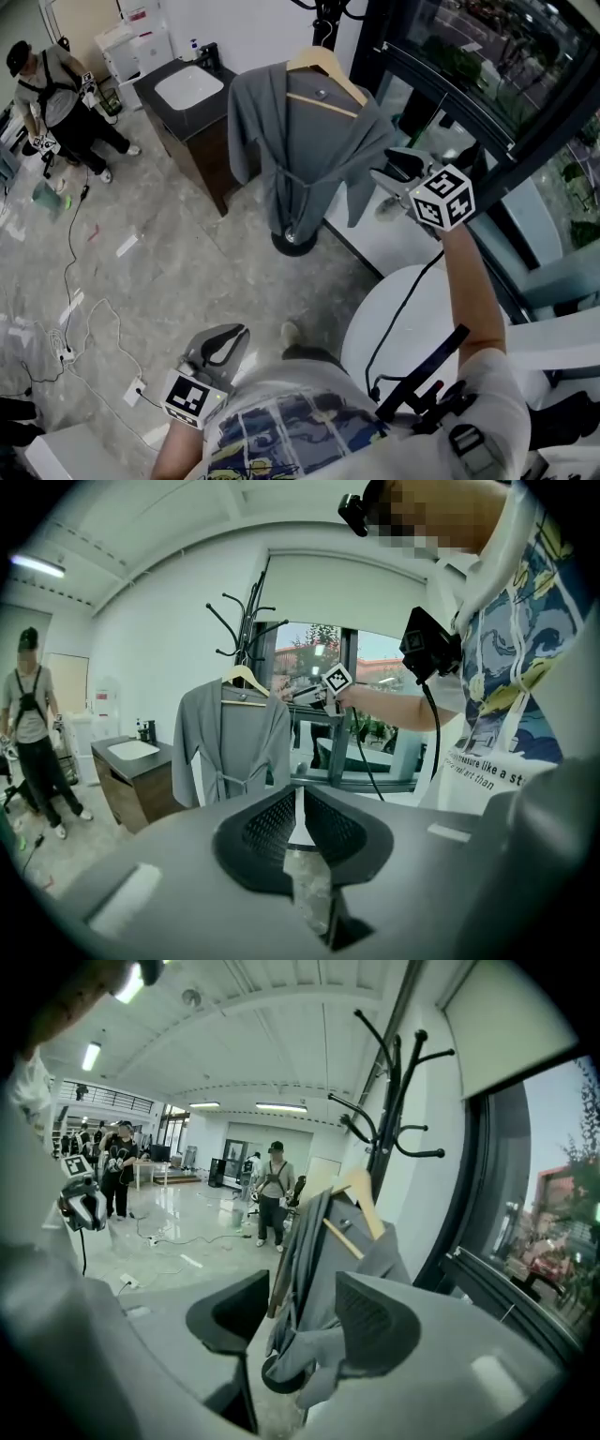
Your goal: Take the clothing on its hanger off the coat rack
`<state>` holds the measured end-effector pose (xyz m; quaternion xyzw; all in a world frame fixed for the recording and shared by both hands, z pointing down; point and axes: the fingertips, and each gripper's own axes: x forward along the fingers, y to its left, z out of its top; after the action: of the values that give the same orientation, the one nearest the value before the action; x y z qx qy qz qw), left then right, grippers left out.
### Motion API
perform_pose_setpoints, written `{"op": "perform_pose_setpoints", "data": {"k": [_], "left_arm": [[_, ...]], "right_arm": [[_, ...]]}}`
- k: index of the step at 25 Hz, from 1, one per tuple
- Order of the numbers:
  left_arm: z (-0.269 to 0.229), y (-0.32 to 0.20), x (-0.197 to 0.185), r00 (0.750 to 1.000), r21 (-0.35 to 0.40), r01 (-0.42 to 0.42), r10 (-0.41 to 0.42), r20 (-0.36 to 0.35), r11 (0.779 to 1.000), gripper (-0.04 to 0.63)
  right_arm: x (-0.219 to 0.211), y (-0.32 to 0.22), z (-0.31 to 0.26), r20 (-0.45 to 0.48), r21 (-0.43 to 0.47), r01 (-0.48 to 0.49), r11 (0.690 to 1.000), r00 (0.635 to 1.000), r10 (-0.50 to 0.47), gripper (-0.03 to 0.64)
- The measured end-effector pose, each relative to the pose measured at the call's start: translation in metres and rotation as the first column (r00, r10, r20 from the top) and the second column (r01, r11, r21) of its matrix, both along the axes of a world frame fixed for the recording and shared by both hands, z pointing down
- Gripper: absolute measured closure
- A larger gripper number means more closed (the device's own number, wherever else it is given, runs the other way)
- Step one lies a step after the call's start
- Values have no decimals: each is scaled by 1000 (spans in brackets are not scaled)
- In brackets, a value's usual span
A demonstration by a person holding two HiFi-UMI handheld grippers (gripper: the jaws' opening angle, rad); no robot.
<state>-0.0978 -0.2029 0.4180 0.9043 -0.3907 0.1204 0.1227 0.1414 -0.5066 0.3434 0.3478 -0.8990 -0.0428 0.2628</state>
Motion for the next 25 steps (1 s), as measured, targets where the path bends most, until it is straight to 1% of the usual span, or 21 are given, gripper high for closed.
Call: {"op": "perform_pose_setpoints", "data": {"k": [3, 5, 8, 10, 13, 16, 19, 20, 21, 22, 24, 25], "left_arm": [[1, -26, 10, 1000, -5, -1, 1, 1, 1000, 563], [3, -42, 15, 1000, -11, 2, -2, 7, 1000, 563], [5, -60, 19, 1000, -14, 9, -9, 18, 1000, 563], [7, -69, 23, 1000, -17, 10, -10, 19, 1000, 563], [10, -78, 24, 1000, -16, 18, -18, 20, 1000, 563], [7, -86, 26, 999, -20, 26, -25, 38, 999, 563], [9, -90, 27, 999, -34, 41, -40, 35, 999, 563], [11, -89, 27, 998, -37, 46, -44, 33, 998, 563], [12, -89, 27, 998, -41, 50, -49, 32, 998, 563], [13, -89, 26, 998, -44, 55, -54, 35, 998, 563], [15, -89, 24, 997, -44, 64, -62, 43, 997, 565], [16, -88, 23, 997, -46, 68, -66, 41, 997, 565]], "right_arm": [[7, -58, -14, -6, -6, -3, 1000, 1000, 3, 388], [7, -91, -18, -16, -27, 11, 1000, 1000, -11, 360], [1, -129, -21, -15, -87, 55, 995, 998, -57, 306], [-5, -148, -19, -15, -136, 90, 987, 996, -93, 291], [-20, -165, -8, -10, -244, 158, 957, 986, -166, 276], [-36, -170, 6, -23, -353, 219, 910, 970, -242, 276], [-47, -174, 16, -30, -401, 241, 884, 961, -276, 279], [-50, -174, 16, -21, -404, 252, 880, 959, -284, 292], [-53, -174, 14, -14, -398, 262, 879, 956, -292, 345], [-55, -175, 12, -15, -385, 270, 883, 954, -298, 437], [-57, -177, 9, -38, -348, 268, 898, 954, -299, 592], [-57, -178, 8, -47, -336, 265, 904, 954, -297, 606]]}}
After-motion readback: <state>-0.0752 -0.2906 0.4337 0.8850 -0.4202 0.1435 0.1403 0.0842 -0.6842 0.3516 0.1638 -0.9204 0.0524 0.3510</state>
